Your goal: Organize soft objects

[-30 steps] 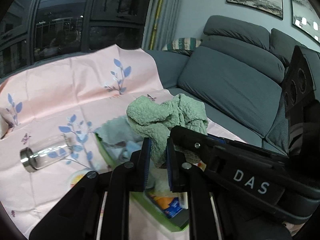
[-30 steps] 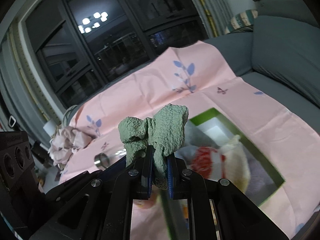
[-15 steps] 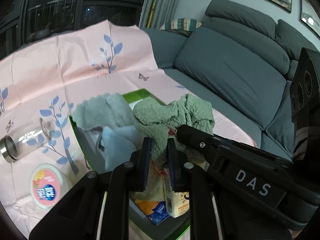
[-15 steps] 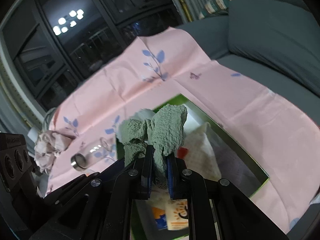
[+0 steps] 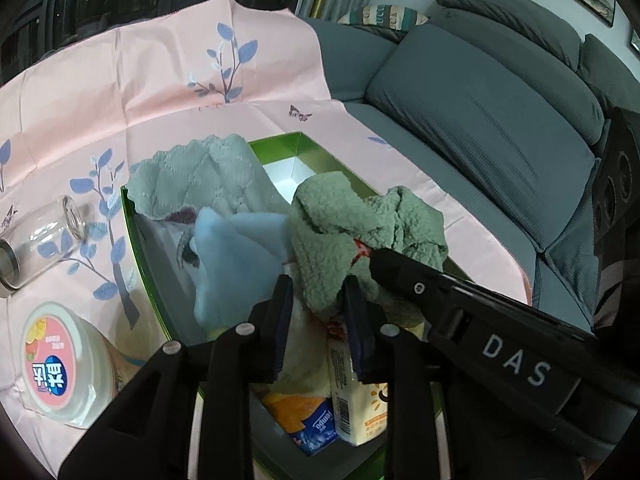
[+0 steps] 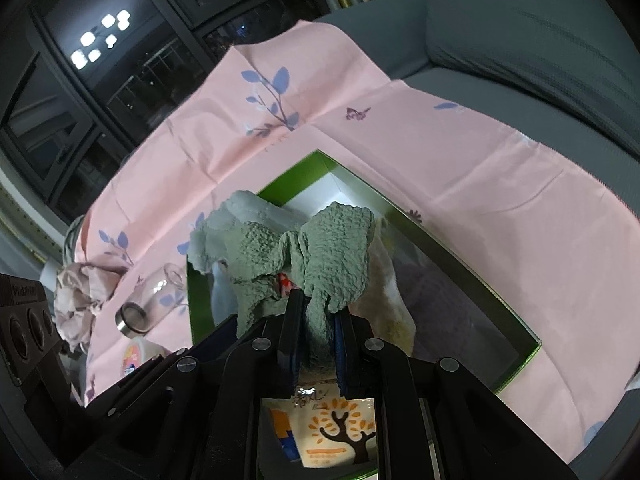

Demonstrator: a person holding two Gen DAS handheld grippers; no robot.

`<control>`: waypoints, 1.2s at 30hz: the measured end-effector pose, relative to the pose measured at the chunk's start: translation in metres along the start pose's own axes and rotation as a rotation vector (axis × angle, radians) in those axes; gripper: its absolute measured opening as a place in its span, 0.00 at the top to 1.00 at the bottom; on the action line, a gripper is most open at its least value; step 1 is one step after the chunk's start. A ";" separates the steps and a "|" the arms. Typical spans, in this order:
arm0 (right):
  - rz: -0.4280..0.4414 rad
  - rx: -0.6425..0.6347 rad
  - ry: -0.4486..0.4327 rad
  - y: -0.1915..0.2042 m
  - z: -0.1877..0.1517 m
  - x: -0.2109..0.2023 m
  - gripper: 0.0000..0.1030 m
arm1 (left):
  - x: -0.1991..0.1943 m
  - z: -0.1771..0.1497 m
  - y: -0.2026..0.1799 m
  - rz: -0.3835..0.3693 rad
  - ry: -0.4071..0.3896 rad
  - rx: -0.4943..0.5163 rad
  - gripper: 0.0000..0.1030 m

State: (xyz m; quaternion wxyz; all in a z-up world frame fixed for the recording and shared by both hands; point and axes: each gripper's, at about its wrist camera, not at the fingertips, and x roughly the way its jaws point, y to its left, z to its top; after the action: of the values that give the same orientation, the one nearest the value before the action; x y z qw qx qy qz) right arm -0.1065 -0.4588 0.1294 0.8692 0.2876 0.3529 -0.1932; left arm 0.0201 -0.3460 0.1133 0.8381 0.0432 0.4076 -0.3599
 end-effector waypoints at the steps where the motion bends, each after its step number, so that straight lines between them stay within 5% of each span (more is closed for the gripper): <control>1: -0.005 0.007 0.004 -0.002 0.000 0.001 0.87 | 0.001 0.000 0.000 0.006 0.007 0.000 0.70; 5: -0.038 0.041 0.006 -0.006 0.003 -0.003 0.72 | -0.002 0.001 0.002 0.023 0.012 -0.017 0.49; 7: -0.064 0.046 -0.011 -0.009 0.004 -0.008 0.46 | -0.008 0.002 0.004 0.028 0.006 -0.023 0.32; 9: -0.067 0.046 -0.034 -0.011 0.003 -0.015 0.34 | -0.018 0.000 0.004 0.027 -0.008 -0.017 0.23; 13: -0.041 0.019 -0.065 -0.004 0.004 -0.026 0.25 | -0.038 -0.002 -0.005 0.062 -0.048 0.028 0.16; 16: -0.055 -0.006 -0.104 0.005 0.002 -0.039 0.12 | -0.054 -0.001 -0.007 0.130 -0.072 0.054 0.01; 36: -0.168 -0.107 -0.254 0.030 -0.015 -0.107 0.07 | -0.116 -0.021 -0.009 0.158 -0.142 0.038 0.01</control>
State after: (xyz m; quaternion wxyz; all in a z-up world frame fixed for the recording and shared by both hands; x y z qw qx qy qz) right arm -0.1707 -0.4122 0.2087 0.9016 0.1838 0.2727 -0.2810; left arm -0.0473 -0.2791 0.1841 0.8896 0.0654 0.3356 -0.3027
